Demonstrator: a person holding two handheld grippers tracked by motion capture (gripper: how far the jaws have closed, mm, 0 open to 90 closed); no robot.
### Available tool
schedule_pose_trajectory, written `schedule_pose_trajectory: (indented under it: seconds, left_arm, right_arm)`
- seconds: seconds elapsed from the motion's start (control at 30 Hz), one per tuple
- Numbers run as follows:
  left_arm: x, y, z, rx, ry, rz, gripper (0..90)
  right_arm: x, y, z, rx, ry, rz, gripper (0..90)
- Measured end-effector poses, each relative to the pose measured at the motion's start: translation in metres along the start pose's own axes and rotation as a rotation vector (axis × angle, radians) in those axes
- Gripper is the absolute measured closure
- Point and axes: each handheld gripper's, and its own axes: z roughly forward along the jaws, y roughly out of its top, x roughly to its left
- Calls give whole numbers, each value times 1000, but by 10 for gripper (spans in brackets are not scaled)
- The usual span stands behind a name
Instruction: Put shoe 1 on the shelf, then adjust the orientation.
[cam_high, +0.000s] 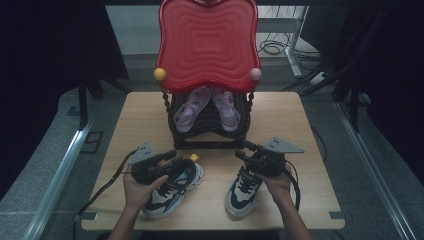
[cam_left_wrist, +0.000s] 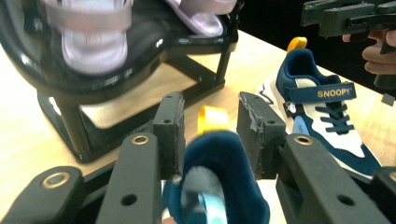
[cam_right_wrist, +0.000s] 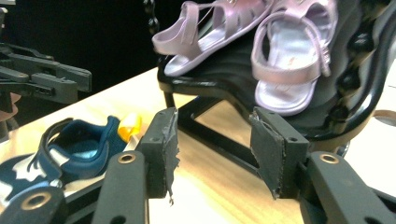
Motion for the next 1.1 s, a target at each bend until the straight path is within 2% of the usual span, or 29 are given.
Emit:
schedule_pose_trajectory:
  seconds: [0.1, 0.17, 0.23, 0.4, 0.8, 0.97, 1.1]
  left_arm:
    - [-1, -7, -2, 22, 3, 1, 625]
    - [-3, -10, -5, 45, 12, 18, 632]
    - [-5, -12, -9, 47, -13, 14, 670]
    - [-5, -16, -14, 82, -23, 11, 733]
    - [-5, -17, -26, 81, -66, -22, 785]
    - [-8, -20, -28, 97, -78, -11, 864]
    - [-14, -24, -28, 115, -98, -6, 894]
  right_arm:
    - [3, -3, 2, 17, 11, -12, 514]
    - [5, -5, 2, 23, 12, -21, 520]
    - [6, -7, 1, 18, 13, -23, 524]
    - [6, -8, -2, 20, 15, -18, 521]
    - [4, -11, -1, 31, 32, 0, 517]
    - [4, -9, -4, 21, 26, 3, 518]
    - [6, -9, -4, 22, 25, 0, 518]
